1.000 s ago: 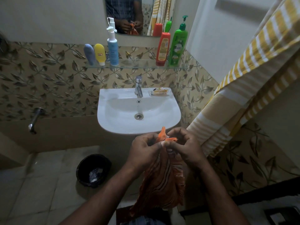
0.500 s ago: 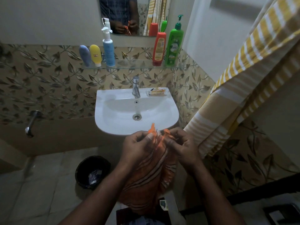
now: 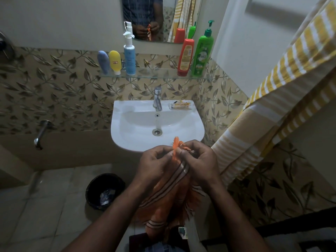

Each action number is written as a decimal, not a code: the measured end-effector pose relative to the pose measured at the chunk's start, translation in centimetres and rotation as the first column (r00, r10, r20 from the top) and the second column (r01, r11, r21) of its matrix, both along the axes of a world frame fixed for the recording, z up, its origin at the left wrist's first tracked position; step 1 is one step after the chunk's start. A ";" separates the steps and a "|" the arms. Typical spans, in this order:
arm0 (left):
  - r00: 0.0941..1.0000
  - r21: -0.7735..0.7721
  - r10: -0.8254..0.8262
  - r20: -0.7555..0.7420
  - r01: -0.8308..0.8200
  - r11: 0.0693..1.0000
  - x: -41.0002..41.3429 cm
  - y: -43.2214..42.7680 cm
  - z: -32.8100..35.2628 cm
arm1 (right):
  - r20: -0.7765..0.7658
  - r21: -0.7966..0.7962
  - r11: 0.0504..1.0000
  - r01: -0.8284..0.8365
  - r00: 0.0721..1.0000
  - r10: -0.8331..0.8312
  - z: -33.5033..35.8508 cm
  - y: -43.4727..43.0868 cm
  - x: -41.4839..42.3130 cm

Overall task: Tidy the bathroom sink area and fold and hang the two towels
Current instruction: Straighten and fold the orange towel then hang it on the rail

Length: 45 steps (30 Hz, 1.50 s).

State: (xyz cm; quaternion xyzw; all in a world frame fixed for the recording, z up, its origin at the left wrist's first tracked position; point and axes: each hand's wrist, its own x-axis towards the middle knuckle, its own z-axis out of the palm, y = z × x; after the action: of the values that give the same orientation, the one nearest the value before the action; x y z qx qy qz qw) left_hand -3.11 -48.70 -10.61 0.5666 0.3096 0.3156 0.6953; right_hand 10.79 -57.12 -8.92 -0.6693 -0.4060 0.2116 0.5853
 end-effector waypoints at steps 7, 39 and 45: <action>0.999 -0.049 0.020 0.050 -0.018 0.999 0.1 -0.4 0.8 | -0.025 0.008 0.999 -0.032 0.999 0.032 -0.5 0.0 1.0; 0.994 0.251 -0.072 -0.078 0.090 0.964 -0.3 0.2 1.5 | -0.158 0.041 0.992 -0.121 0.979 0.126 0.3 -0.3 1.8; 0.992 0.304 -0.069 -0.109 0.099 0.947 -0.4 0.2 1.5 | -0.104 0.005 0.990 -0.143 0.984 0.143 0.4 -0.5 2.4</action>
State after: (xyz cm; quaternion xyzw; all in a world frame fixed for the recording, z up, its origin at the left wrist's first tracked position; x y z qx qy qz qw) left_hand -3.53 -48.50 -9.15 0.6957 0.2653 0.3024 0.5952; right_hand 13.19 -57.63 -8.47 -0.6272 -0.4217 0.2880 0.5881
